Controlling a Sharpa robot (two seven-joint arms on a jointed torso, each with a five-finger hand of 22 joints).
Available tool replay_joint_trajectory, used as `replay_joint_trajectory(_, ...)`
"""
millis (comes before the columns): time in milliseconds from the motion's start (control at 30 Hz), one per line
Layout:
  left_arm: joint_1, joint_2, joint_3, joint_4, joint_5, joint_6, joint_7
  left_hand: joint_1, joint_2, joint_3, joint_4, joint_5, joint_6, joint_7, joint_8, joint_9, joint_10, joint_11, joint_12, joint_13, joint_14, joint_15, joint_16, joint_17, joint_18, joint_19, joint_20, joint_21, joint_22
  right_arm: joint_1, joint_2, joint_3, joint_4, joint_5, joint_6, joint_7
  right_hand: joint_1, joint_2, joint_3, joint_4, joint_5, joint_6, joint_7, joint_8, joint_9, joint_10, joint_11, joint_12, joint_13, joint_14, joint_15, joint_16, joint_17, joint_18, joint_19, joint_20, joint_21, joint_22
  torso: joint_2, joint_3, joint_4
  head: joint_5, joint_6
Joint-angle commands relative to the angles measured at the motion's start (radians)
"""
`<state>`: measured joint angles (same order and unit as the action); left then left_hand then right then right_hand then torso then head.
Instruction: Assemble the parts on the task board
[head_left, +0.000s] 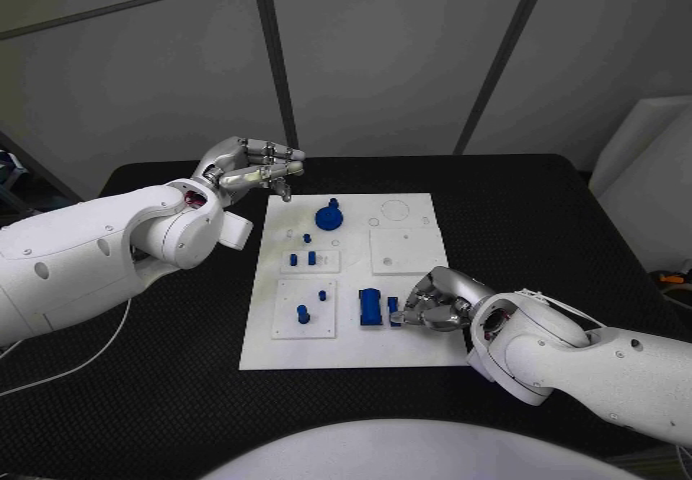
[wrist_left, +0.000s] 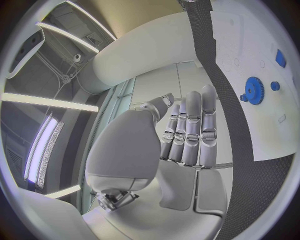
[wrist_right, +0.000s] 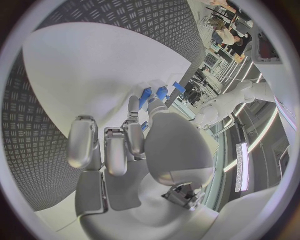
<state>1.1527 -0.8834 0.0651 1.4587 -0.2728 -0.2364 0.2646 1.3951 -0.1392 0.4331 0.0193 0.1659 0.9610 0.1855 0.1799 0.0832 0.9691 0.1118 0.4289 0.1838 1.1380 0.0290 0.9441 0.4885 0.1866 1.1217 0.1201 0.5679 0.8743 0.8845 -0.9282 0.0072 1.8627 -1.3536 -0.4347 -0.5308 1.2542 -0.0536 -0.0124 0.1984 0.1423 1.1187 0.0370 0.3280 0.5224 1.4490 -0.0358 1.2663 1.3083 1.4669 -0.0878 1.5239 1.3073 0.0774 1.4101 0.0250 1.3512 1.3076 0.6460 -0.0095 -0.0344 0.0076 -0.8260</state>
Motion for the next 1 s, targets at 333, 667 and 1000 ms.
replay_joint_trajectory(333,0.001,0.000,0.000,0.000,0.003,0.011,0.003,-0.004,0.010,-0.005,-0.003,0.001,-0.007,-0.002,0.003,-0.001,-0.007,0.001,0.004,0.001,-0.004,0.001,0.001,-0.001,-0.004,0.004,0.004,-0.006,-0.001,0.001,0.009,0.000,-0.015,-0.050,-0.001,0.037,0.014,0.014,-0.026,0.001,-0.009,-0.006,0.000,0.004,-0.001,0.002,0.003,-0.005,0.048,0.089,-0.003,0.007,0.197,-0.013,0.002,-0.002,0.002,0.005,-0.001,-0.0001,-0.0017,0.002,-0.003)
replay_joint_trajectory(667,0.001,-0.002,0.000,-0.001,0.003,0.010,0.005,-0.005,0.010,-0.006,-0.002,0.001,-0.007,-0.002,0.003,-0.001,-0.008,0.001,0.005,0.001,-0.004,0.001,0.001,-0.002,-0.004,0.004,0.004,-0.007,-0.001,0.003,-0.042,0.000,0.025,0.150,-0.031,0.281,0.008,0.016,-0.084,0.022,0.036,-0.054,0.022,-0.022,-0.015,-0.056,0.021,-0.125,-0.030,0.066,0.010,-0.053,0.105,0.010,-0.066,0.008,-0.091,-0.098,-0.006,-0.0023,-0.0016,-0.003,0.011)
replay_joint_trajectory(1000,-0.001,0.017,0.000,-0.038,0.059,-0.005,0.033,-0.038,0.004,-0.033,0.019,0.000,-0.014,-0.002,0.006,-0.002,-0.016,0.002,0.016,0.001,-0.037,0.010,-0.014,-0.014,-0.006,-0.018,0.011,-0.034,-0.015,0.091,-0.040,0.001,-0.083,0.675,0.008,0.639,0.149,0.066,-0.091,-0.023,0.035,-0.210,0.107,-0.166,-0.097,-0.401,0.101,-0.718,-0.454,-0.208,0.082,-0.742,-0.615,0.099,-0.422,0.072,-0.637,-0.611,-0.037,-0.0122,-0.0008,-0.014,0.054)
